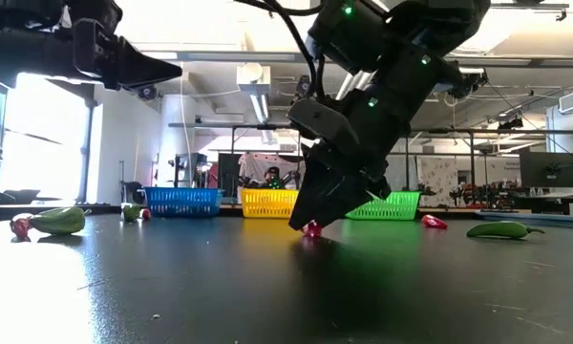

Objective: Sort produce into baskets
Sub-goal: Put the red chili pepper into the green bin, then put the green chili pepper into the green bin, then put the red chili pepper into the green bin

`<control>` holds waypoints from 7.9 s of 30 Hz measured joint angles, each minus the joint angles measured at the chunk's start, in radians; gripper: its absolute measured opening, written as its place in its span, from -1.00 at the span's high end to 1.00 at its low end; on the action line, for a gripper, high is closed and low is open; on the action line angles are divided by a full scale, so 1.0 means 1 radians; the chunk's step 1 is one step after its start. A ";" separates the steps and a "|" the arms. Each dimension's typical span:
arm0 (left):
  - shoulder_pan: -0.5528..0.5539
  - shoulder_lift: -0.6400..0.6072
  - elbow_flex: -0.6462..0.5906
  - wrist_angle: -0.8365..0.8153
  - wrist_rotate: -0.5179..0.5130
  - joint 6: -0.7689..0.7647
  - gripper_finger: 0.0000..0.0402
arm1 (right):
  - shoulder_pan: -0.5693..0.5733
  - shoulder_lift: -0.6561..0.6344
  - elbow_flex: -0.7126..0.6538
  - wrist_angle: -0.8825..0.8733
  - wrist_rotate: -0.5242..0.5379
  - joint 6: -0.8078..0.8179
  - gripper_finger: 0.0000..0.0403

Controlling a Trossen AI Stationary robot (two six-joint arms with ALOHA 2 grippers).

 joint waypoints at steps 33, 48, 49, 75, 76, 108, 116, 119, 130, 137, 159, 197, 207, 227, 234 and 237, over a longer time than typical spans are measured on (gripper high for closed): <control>0.000 0.000 0.000 0.000 0.006 -0.037 0.96 | -0.869 -0.258 0.006 -0.203 0.139 -0.454 0.91; -0.001 0.000 0.000 0.000 0.005 -0.052 0.96 | -0.964 -0.102 0.006 -0.097 0.015 -0.438 0.90; -0.001 0.000 0.000 0.000 0.005 -0.052 0.96 | -0.962 -0.102 0.006 -0.096 0.015 -0.429 0.88; -0.002 0.000 0.000 -0.009 0.046 -0.053 0.96 | -0.580 -0.503 -0.221 -0.122 0.333 -0.307 0.87; -0.002 0.000 0.000 -0.009 0.046 -0.053 0.96 | -0.547 -0.520 -0.247 -0.116 0.341 -0.277 0.87; -0.001 0.000 0.000 -0.015 0.046 -0.061 0.96 | 0.243 -0.636 -0.507 -0.411 0.250 0.262 0.35; -0.001 0.000 0.000 -0.018 0.046 -0.061 0.96 | 0.240 -0.635 -0.507 -0.412 0.198 0.220 0.37; -0.001 0.000 0.000 -0.022 0.046 -0.061 0.96 | 0.240 -0.635 -0.507 -0.408 0.185 0.200 0.41; -0.001 0.000 0.000 -0.024 0.047 -0.061 0.96 | 0.202 -0.511 -0.502 -0.355 0.102 0.118 0.50; -0.001 0.000 0.000 -0.024 0.047 -0.061 0.96 | 0.170 -0.525 -0.473 -0.360 0.119 0.073 0.88; -0.001 0.000 0.000 -0.048 0.046 -0.055 0.96 | -0.741 -0.446 -0.265 -0.055 0.115 -0.334 0.97; -0.001 0.000 0.000 -0.076 0.046 -0.070 0.96 | -0.820 -0.405 -0.036 -0.199 0.064 -0.554 0.84; -0.001 0.000 0.000 -0.093 -0.013 -0.070 0.96 | -0.455 -0.660 -0.455 0.018 0.381 -0.232 0.98; -0.001 0.000 0.000 -0.103 -0.013 -0.071 0.96 | -0.241 -0.591 -0.587 -0.162 0.382 0.362 0.69; -0.001 0.000 0.000 -0.104 -0.013 -0.071 0.96 | -0.242 -0.521 -0.587 -0.096 0.361 0.362 0.26; -0.001 0.000 0.000 -0.105 -0.013 -0.071 0.96 | -0.243 -0.503 -0.587 -0.096 0.360 0.368 0.24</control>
